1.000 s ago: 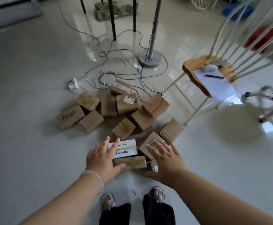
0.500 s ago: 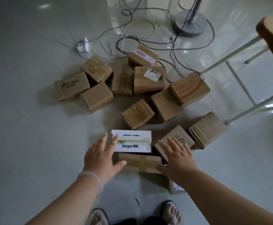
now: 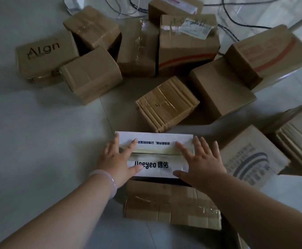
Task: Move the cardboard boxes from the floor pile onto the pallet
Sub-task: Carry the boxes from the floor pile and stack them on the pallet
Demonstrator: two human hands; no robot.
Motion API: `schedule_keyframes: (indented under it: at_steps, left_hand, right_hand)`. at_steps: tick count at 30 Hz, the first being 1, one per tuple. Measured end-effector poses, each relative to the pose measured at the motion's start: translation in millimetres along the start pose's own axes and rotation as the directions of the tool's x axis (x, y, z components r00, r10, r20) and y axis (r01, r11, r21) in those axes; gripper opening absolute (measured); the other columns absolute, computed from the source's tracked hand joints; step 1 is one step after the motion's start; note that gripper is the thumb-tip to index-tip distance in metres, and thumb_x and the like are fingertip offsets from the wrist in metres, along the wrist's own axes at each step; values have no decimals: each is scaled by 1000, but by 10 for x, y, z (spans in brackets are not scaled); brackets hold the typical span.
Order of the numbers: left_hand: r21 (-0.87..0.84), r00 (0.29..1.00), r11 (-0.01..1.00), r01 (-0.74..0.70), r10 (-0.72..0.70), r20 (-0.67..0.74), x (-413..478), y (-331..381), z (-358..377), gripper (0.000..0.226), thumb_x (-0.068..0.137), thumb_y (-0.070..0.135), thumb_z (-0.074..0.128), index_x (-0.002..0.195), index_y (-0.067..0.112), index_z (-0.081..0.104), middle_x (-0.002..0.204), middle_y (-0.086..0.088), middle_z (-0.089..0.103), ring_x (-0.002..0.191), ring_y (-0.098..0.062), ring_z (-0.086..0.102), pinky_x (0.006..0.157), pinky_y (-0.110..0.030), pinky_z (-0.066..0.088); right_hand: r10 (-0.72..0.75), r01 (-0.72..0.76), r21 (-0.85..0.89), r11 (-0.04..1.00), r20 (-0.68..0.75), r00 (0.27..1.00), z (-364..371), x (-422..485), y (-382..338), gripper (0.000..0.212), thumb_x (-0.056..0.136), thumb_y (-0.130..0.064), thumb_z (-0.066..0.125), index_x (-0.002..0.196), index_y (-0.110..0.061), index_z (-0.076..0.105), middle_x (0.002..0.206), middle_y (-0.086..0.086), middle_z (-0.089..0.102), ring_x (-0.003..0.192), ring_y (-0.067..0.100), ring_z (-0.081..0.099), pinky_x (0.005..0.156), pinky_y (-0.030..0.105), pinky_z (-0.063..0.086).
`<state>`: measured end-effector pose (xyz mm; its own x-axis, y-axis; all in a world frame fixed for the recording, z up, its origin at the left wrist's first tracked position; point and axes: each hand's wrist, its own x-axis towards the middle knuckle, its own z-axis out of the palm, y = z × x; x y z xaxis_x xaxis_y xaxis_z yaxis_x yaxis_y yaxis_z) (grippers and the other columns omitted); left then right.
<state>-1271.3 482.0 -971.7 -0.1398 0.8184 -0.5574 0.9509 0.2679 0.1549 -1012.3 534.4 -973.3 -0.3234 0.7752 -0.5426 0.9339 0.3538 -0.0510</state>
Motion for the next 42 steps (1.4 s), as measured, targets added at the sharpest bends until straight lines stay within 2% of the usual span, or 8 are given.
schedule_keyframes:
  at_steps: [6, 14, 22, 25, 28, 34, 39, 42]
  left_hand:
    - [-327, 998, 945, 15, -36, -59, 183, -282, 176, 94, 78, 56, 73, 143, 64, 5, 155, 6, -34, 150, -26, -5, 120, -39, 14]
    - [-553, 983, 833, 11, -110, -145, -76, -443, -235, 96, 71, 41, 85, 146, 53, 26, 158, 0, -3, 148, -14, 8, 107, -14, 7]
    - [-650, 968, 759, -11, -156, -199, -1335, -512, -1642, 97, 66, 45, 86, 145, 52, 31, 157, 7, 6, 144, -6, 18, 108, -15, 13]
    - [-683, 960, 726, -79, -130, -249, -1923, -537, -2347, 97, 64, 35, 90, 146, 39, 38, 147, 7, 20, 120, 25, 27, 96, 5, 12]
    - [-708, 944, 702, -77, -178, -278, -2681, -558, -3183, 97, 63, 30, 91, 146, 32, 41, 142, 8, 22, 113, 20, 26, 86, 13, 10]
    - [-777, 901, 625, -73, -293, -320, -4260, -585, -4423, 96, 65, 21, 91, 147, 29, 41, 137, 1, 42, 124, -10, 46, 102, -10, 32]
    - [-769, 825, 638, -36, -416, -383, -5392, -632, -4826, 96, 70, 32, 88, 149, 39, 34, 140, -3, 41, 124, -16, 48, 108, -37, 40]
    - [-766, 800, 642, -34, -442, -406, -5979, -646, -4805, 95, 72, 35, 85, 151, 36, 31, 141, -4, 40, 126, -20, 49, 108, -41, 43]
  right_hand:
    - [-21, 22, 39, 999, -21, 1000, 75, 197, -55, 94, 80, -87, 28, 132, -55, -42, 165, 14, 11, 152, 32, -1, 113, 56, -22]
    - [-55, 38, 407, 913, 31, 998, -402, 206, -354, 100, 81, -63, 65, 138, -66, -17, 154, 8, 25, 139, 30, 31, 116, 46, 27]
    - [-47, 61, 585, 808, -39, 998, -2021, -845, -834, 99, 77, -46, 80, 147, -60, 11, 151, 5, 22, 123, 23, 43, 98, 33, 43]
    - [-50, 68, 586, 808, -46, 998, -2787, -1331, -987, 98, 77, -42, 81, 148, -57, 15, 149, 8, 24, 115, 22, 42, 97, 35, 44]
    - [-81, 100, 574, 813, -59, 995, -3619, -1904, -1232, 99, 75, -43, 82, 147, -59, 15, 144, 7, 28, 114, 24, 44, 92, 35, 45]
    - [-227, 235, 470, 851, -73, 971, -4985, -2941, -1739, 104, 73, -58, 77, 143, -65, 1, 160, 6, 14, 138, 37, 34, 96, 40, 43]
    - [-422, 437, 421, 795, -133, 897, -5680, -3674, -2183, 98, 74, -51, 79, 139, -67, 7, 148, 8, 36, 121, 31, 50, 75, 31, 50]
    - [-552, 551, 400, 732, -124, 824, -5821, -4078, -2434, 92, 77, -39, 81, 135, -68, 15, 146, 8, 37, 121, 29, 49, 85, 40, 58]
